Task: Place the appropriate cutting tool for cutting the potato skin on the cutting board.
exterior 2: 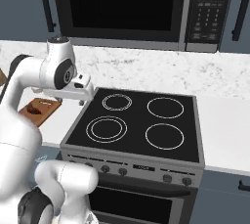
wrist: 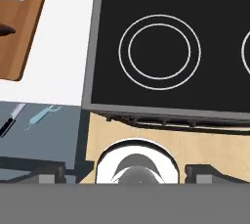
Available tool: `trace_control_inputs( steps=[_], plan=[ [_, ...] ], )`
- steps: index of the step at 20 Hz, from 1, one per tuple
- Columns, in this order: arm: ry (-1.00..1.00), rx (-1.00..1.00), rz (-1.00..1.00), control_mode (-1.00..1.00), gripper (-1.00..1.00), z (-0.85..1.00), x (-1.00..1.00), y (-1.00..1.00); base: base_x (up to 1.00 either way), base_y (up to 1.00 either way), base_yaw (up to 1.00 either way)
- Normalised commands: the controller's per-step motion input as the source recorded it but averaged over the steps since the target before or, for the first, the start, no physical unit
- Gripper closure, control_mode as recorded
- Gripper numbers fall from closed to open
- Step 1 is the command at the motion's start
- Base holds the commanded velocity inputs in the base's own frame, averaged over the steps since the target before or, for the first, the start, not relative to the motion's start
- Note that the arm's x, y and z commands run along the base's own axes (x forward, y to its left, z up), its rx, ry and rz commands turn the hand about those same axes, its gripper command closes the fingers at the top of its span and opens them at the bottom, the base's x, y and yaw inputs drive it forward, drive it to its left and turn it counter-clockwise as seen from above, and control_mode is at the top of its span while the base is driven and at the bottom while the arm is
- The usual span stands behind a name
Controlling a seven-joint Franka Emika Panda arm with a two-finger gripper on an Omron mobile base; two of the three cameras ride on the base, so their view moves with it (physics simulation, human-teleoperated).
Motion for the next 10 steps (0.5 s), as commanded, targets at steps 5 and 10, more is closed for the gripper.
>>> trace_control_inputs(
  steps=[5,10],
  plan=[
    [0.02,0.00,-0.11,-1.00,-1.00,-0.71,-0.81,1.00,0.00,0.00,0.00],
    [0.10,0.01,-0.13,-1.00,-1.00,-0.83,-0.15,1.00,0.00,0.00,0.00]
  ],
)
